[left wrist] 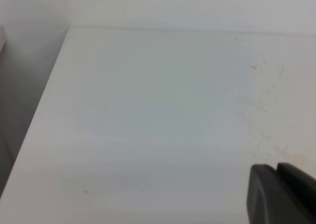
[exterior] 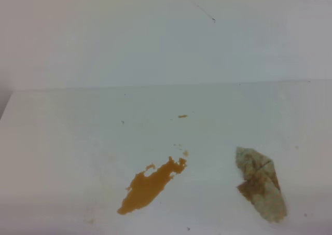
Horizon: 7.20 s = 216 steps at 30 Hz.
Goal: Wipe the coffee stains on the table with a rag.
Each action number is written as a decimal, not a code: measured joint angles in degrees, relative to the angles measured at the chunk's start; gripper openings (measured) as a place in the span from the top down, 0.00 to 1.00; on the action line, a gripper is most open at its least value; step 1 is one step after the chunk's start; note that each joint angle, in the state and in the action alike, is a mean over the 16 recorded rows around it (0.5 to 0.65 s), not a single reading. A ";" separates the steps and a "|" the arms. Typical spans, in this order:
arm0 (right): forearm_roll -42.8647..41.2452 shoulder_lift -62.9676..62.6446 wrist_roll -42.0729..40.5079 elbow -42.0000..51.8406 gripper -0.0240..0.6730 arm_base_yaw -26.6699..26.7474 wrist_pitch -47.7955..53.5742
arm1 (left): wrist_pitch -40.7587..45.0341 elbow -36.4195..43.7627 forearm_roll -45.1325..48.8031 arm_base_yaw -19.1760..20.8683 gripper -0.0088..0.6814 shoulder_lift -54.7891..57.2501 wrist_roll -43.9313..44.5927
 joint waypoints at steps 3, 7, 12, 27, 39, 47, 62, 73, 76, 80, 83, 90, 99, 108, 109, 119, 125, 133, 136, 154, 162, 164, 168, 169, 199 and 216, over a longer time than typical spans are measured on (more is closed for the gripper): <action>0.00 -0.10 0.00 0.00 0.97 0.00 0.00 | 0.00 0.00 0.00 0.00 0.99 0.00 0.00; 0.00 -0.10 0.00 0.00 0.97 0.00 0.00 | 0.00 0.00 0.00 0.00 0.99 0.00 0.00; 0.00 -0.10 0.00 0.00 0.97 0.00 0.00 | 0.00 0.00 0.00 0.00 0.99 0.00 0.00; 0.00 0.00 0.00 0.00 0.97 0.00 0.00 | 0.00 0.00 0.00 0.00 0.99 0.00 0.00; 1.64 0.00 0.15 0.00 0.97 0.00 -6.34 | 0.00 0.00 0.00 0.00 0.99 0.00 0.00; 6.30 0.00 2.48 0.00 0.97 0.00 -20.86 | 0.00 0.00 0.00 0.00 0.99 0.00 0.00; 20.13 0.01 9.27 -1.58 0.97 0.00 -33.10 | 0.00 0.00 0.00 0.00 0.99 0.00 0.00; 19.83 2.36 1.77 -15.37 0.97 0.00 -11.79 | 0.00 0.00 0.00 0.00 0.99 0.00 0.00; 19.68 5.38 -2.46 -20.77 0.97 0.00 -5.17 | 0.00 0.00 0.00 0.00 0.99 0.00 0.00; 20.58 11.11 -7.48 -27.21 0.97 0.00 1.84 | 0.00 0.00 0.00 0.00 0.99 0.00 0.00; 21.66 16.12 -10.28 -31.09 0.97 0.00 5.38 | 0.00 0.00 0.00 0.00 0.99 0.00 0.00; 27.07 25.58 -12.94 -36.22 0.97 0.00 7.58 | 0.00 0.00 0.00 0.00 0.99 0.00 0.00; 33.06 33.87 -18.35 -37.63 0.97 0.00 6.66 | 0.00 0.00 0.00 0.00 0.99 0.00 0.00; 35.77 46.55 -29.45 -41.75 0.97 1.03 12.84 | 0.00 0.00 0.00 0.00 0.99 0.00 0.00; 36.01 48.06 -30.53 -42.42 0.97 1.41 13.53 | 0.00 0.00 0.00 0.00 0.99 0.00 0.00; 36.61 60.43 -36.56 -47.77 0.89 8.89 16.52 | 0.00 0.00 -0.06 0.00 0.99 0.00 0.00; 36.00 66.36 -37.01 -48.55 0.77 14.35 15.49 | 0.00 0.00 -0.09 0.00 0.99 0.00 0.00; 30.81 75.59 -35.80 -49.66 0.59 19.49 13.82 | 0.00 0.00 -0.09 0.00 0.99 0.00 0.00; 26.40 79.67 -33.17 -50.85 0.55 21.13 13.57 | 0.00 0.00 -0.09 0.00 0.99 0.00 0.00; 7.76 104.65 -16.48 -61.17 0.51 25.57 10.91 | 0.00 0.00 -0.01 0.00 0.99 0.00 0.00; 8.13 110.67 -16.47 -63.94 0.58 25.57 10.43 | 0.00 0.00 0.01 0.00 0.99 0.00 0.00; 8.25 111.50 -16.56 -64.60 0.62 25.57 10.72 | 0.00 0.00 0.01 0.00 0.99 0.00 0.00; 9.58 112.51 -17.55 -66.37 0.72 25.57 11.67 | 0.00 0.00 0.01 0.00 0.99 0.00 0.00; 10.31 112.65 -18.02 -66.99 0.75 25.57 11.95 | 0.00 0.00 0.01 0.00 0.99 0.00 0.00; 35.40 128.13 -32.57 -93.11 0.92 35.20 14.71 | 0.00 0.00 0.01 0.00 0.99 0.00 0.00; 39.50 130.65 -33.18 -94.31 0.92 43.56 13.48 | 0.00 0.00 0.01 0.00 0.99 0.00 0.00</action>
